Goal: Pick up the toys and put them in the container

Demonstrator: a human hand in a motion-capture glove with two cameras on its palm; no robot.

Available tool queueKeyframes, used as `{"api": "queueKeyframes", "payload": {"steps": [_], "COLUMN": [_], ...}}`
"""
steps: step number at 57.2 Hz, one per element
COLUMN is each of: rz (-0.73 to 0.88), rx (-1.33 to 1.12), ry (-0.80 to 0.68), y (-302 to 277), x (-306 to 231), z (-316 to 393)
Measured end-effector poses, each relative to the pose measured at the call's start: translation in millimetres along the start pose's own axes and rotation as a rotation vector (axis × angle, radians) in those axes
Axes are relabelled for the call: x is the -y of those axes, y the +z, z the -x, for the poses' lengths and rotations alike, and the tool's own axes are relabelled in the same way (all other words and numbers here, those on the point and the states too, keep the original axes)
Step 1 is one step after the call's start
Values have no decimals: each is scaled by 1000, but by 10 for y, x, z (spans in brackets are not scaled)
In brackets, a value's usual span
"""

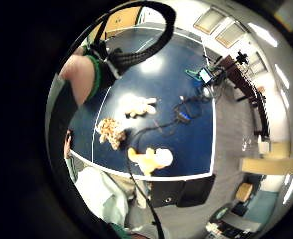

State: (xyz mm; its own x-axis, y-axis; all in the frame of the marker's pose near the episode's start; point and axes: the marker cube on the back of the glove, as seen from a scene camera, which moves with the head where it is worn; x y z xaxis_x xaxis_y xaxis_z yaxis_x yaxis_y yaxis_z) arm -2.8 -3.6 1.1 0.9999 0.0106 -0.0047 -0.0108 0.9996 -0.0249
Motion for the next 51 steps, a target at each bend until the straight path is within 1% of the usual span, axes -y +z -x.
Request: {"api": "queueKeyframes", "payload": {"steps": [18, 27, 32, 38, 46, 51], "rz": [340, 360, 361, 340, 388, 424], "rx": [-8, -11, -9, 25, 49, 43], "ry": [94, 113, 125, 119, 164, 195], "y": [245, 525, 835, 1378, 2231, 2634], "x": [583, 869, 1016, 1129, 1200, 1194], "z": [7, 35, -11, -51, -171, -187]}}
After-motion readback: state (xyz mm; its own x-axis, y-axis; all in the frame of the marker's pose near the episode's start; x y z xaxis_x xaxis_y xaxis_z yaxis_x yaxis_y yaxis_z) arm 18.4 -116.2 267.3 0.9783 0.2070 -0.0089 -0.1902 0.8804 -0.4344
